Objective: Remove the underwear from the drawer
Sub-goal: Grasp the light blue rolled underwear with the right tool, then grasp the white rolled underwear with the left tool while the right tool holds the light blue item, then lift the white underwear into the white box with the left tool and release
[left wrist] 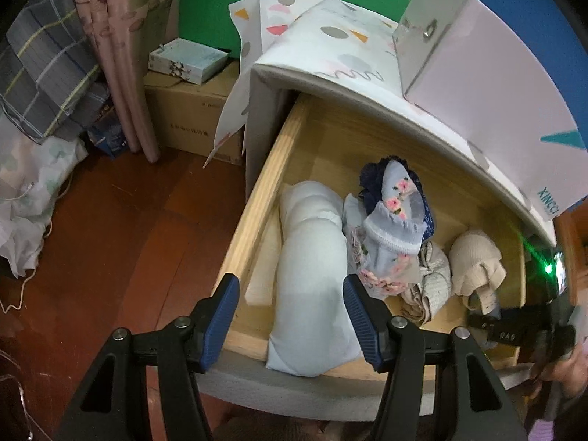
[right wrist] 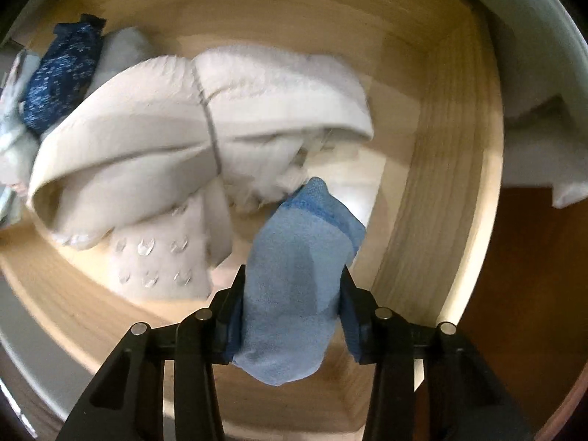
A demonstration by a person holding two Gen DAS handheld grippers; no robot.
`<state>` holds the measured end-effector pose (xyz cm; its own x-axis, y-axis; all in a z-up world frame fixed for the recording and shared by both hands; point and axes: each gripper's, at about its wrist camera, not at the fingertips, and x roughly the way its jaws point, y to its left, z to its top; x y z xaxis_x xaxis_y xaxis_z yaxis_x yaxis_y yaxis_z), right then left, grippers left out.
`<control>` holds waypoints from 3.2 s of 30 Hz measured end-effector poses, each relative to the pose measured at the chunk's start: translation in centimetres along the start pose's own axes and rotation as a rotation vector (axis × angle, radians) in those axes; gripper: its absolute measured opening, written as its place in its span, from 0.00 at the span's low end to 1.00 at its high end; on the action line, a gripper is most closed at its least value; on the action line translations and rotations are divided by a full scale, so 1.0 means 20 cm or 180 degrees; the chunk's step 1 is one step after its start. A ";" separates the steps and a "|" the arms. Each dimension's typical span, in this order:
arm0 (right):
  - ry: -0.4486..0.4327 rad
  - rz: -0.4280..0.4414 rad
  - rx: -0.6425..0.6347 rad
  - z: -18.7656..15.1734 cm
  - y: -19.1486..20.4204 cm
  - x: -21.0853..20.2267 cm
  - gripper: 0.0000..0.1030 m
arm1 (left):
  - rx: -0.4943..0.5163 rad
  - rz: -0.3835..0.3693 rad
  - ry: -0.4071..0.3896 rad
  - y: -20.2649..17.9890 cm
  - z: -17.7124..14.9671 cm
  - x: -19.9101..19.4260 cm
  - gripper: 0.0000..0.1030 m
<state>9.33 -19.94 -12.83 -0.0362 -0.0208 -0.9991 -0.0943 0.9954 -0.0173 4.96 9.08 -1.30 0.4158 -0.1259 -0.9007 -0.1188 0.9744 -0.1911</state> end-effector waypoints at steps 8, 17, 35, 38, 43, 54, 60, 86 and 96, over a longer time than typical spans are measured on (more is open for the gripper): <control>-0.0044 0.0261 0.0257 -0.16 0.03 -0.02 0.38 | 0.0029 -0.0187 0.0310 0.02 0.10 -0.02 0.58; -0.0211 0.0443 0.0547 -0.33 -0.07 -0.01 0.38 | 0.0098 -0.0156 0.0835 -0.09 0.13 0.11 0.58; -0.0234 0.0506 0.0534 -0.24 -0.18 0.00 0.38 | 0.0104 0.0021 0.0798 -0.13 0.13 0.26 0.58; -0.0225 0.0533 0.0541 -0.20 -0.17 0.01 0.38 | 0.0141 0.0097 0.0777 -0.13 0.12 0.26 0.58; -0.0217 0.0566 0.0552 -0.19 -0.22 -0.02 0.38 | 0.0134 0.0209 0.0837 -0.12 0.11 0.32 0.58; -0.0205 0.0559 0.0546 -0.18 -0.24 -0.01 0.39 | 0.0163 0.0131 0.0850 -0.12 0.12 0.32 0.31; -0.0203 0.0560 0.0548 -0.18 -0.24 -0.01 0.38 | 0.0202 0.0076 0.0789 -0.12 0.15 0.23 0.29; -0.0204 0.0554 0.0542 -0.16 -0.23 -0.01 0.38 | 0.0550 -0.0032 -0.0046 -0.18 0.24 -0.56 0.29; -0.0204 0.0552 0.0532 -0.16 -0.23 -0.01 0.38 | 0.0782 -0.0203 -0.0620 -0.41 0.50 -0.91 0.29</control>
<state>6.66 -24.72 -12.42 0.0263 0.1524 -0.9880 0.0739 0.9853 0.1540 7.46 5.30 20.55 0.5831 -0.1731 -0.7937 0.1243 0.9845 -0.1234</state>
